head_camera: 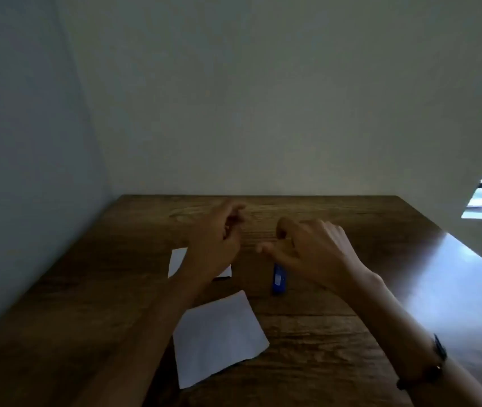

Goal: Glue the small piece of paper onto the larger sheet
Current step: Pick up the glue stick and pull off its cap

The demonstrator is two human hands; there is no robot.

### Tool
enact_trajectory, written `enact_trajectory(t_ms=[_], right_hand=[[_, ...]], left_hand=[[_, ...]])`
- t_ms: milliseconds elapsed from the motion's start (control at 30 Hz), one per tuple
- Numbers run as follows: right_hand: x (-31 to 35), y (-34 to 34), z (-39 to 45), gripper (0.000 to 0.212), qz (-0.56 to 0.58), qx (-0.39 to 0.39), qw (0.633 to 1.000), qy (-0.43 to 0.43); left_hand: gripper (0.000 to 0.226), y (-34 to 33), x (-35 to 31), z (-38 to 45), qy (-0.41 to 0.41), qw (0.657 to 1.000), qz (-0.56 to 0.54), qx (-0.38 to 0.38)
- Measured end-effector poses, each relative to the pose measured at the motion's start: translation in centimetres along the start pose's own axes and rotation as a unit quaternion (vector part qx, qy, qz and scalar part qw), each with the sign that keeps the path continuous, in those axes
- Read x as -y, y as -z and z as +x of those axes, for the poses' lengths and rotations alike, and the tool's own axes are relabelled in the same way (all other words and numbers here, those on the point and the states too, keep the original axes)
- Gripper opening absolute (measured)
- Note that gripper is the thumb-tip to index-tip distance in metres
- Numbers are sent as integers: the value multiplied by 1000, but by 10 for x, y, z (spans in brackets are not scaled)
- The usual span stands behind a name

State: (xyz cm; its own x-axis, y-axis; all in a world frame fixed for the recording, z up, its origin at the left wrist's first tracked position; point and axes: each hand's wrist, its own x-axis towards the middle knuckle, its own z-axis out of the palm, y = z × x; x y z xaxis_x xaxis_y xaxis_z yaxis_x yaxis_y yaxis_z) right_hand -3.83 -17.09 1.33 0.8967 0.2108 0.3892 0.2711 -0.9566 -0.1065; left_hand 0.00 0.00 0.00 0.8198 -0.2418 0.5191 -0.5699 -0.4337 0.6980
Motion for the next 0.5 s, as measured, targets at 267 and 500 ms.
enact_trajectory(t_ms=[267, 500], right_hand=[[-2, -11, 2, 24, 69, -12, 996, 53], [4, -5, -1, 26, 147, -114, 982, 29]], left_hand=[[21, -23, 0, -11, 44, 968, -68, 236], [19, -36, -5, -13, 52, 988, -75, 121]])
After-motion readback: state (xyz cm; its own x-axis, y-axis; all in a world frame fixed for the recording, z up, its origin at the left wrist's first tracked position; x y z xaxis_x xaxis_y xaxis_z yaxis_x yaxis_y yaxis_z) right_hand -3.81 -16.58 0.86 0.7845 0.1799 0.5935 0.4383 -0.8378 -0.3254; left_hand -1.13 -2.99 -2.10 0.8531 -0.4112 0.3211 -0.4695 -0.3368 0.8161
